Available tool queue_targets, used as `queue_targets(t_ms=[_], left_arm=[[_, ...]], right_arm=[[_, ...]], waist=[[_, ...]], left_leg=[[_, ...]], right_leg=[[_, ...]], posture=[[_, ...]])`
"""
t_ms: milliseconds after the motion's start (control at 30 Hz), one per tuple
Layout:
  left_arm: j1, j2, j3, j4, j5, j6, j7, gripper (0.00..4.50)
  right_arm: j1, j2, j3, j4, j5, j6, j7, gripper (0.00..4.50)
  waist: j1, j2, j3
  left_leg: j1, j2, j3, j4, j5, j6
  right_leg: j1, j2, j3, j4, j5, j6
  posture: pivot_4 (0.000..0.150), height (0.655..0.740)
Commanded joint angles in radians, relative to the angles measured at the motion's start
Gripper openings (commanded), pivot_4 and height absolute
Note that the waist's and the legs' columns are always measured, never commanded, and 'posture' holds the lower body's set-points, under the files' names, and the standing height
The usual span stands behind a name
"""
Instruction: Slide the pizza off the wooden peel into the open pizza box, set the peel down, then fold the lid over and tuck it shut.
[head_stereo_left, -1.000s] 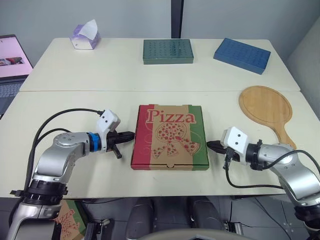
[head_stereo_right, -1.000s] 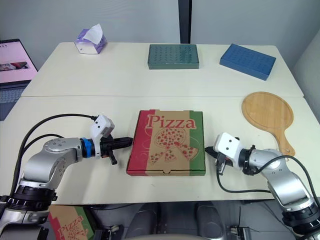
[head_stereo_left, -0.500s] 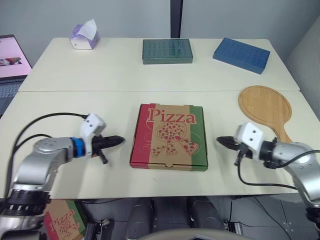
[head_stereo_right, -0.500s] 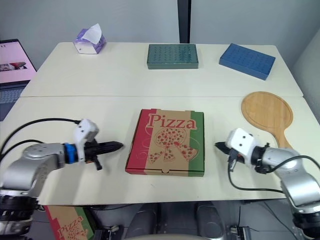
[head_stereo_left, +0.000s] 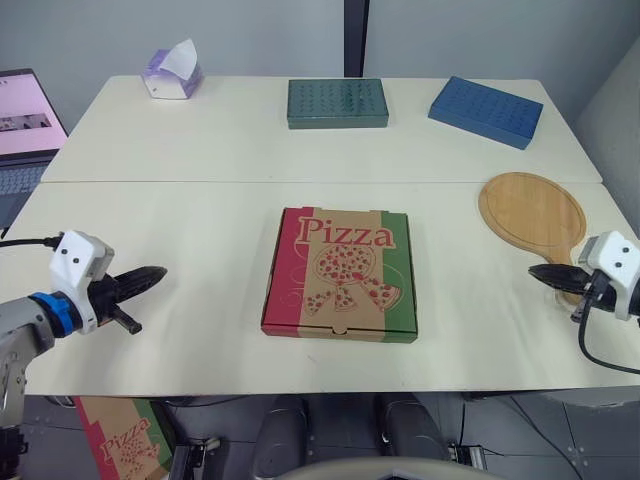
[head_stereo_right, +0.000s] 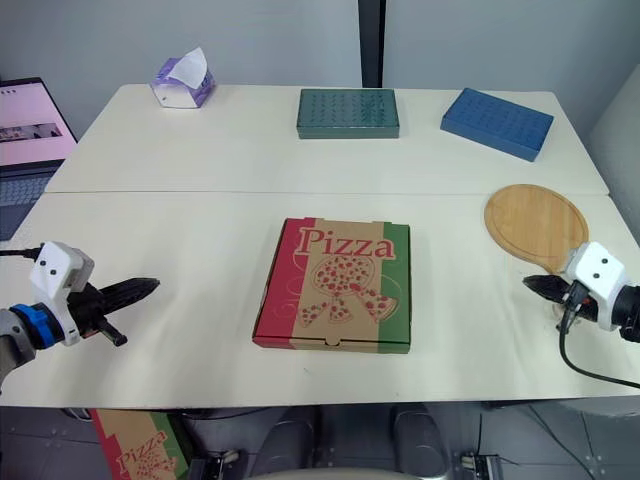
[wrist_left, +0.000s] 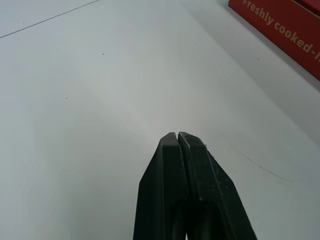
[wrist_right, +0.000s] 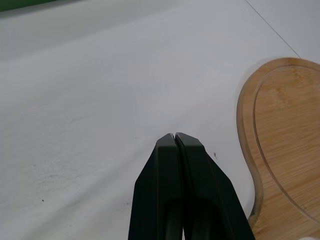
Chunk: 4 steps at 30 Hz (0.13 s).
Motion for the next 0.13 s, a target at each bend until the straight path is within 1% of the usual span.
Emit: queue_targets(t_ms=[33,133], left_arm=[[-0.011,0.004,0.018,-0.023,-0.011,-0.005,0.01,0.0],[-0.022,0.014,-0.004,-0.016,-0.005,0.029,0.021,0.0]], right_arm=[[-0.024,-0.033,-0.004,0.036,-0.01,-0.046,0.023,0.06],[-0.036,-0.034,0.013,0.07,-0.03,-0.08,0.027,0.06]], waist=[[0.0,0.0,0.0],[0.0,0.0,0.0]], left_leg=[[0.0,0.0,0.0,0.0,0.0,0.0],[0.0,0.0,0.0,0.0,0.0,0.0]], right_leg=[[0.0,0.0,0.0,0.0,0.0,0.0],[0.0,0.0,0.0,0.0,0.0,0.0]], posture=[[0.15,0.74],[0.15,0.74]])
